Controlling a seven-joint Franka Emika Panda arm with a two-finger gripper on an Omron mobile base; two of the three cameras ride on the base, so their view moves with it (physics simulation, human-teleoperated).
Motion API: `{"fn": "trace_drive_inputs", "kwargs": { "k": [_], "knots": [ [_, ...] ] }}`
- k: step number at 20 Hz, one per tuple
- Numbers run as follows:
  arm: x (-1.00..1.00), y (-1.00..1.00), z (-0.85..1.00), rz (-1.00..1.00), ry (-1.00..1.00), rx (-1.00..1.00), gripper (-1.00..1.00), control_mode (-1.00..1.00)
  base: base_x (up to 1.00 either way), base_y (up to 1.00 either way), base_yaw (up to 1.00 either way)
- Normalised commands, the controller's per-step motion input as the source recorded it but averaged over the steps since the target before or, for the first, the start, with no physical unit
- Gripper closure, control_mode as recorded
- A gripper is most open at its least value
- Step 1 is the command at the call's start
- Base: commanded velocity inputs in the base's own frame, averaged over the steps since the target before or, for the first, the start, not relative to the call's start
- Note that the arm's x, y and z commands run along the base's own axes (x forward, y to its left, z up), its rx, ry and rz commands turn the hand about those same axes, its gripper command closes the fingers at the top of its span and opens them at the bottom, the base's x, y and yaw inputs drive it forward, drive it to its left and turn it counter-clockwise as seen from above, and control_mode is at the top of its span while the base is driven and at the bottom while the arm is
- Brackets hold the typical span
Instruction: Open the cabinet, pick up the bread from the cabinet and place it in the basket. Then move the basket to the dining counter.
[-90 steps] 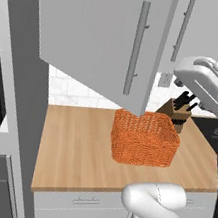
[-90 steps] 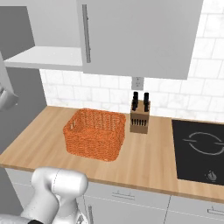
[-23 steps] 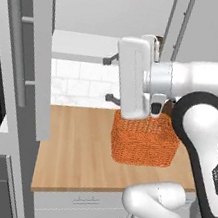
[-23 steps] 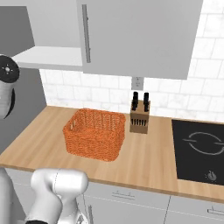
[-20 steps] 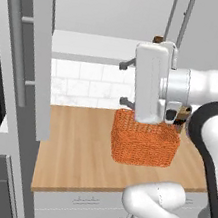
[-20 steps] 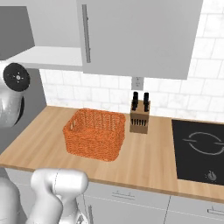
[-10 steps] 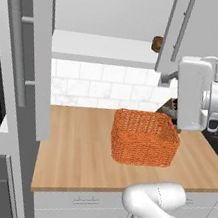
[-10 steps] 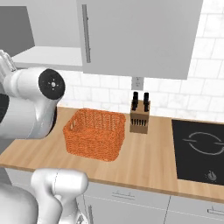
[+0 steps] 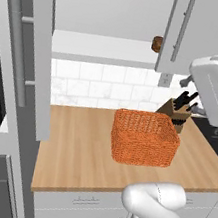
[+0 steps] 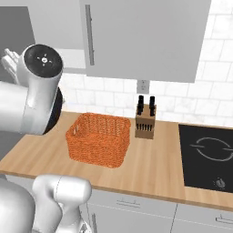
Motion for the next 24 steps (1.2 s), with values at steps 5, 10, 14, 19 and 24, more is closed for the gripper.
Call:
{"fn": "trace_drive_inputs", "kwargs": {
  "k": [5, 10, 14, 19, 24],
  "knots": [
    [0.18, -0.10, 0.00, -0.24, -0.06, -0.32, -1.00, -1.00, 0.00, 0.00, 0.00],
    [0.02, -0.37, 0.00, -0.13, -0.22, -0.25, -1.00, -1.00, 0.00, 0.00, 0.00],
    [0.31, -0.67, 0.04, -0.11, -0.05, -0.12, -1.00, -1.00, 0.00, 0.00, 0.00],
    [0.62, -0.19, 0.28, -0.01, 0.01, -0.08, -1.00, -1.00, 0.00, 0.00, 0.00],
    [0.56, 0.02, 0.10, 0.00, -0.02, -0.16, -1.00, -1.00, 0.00, 0.00, 0.00]
  ]
}}
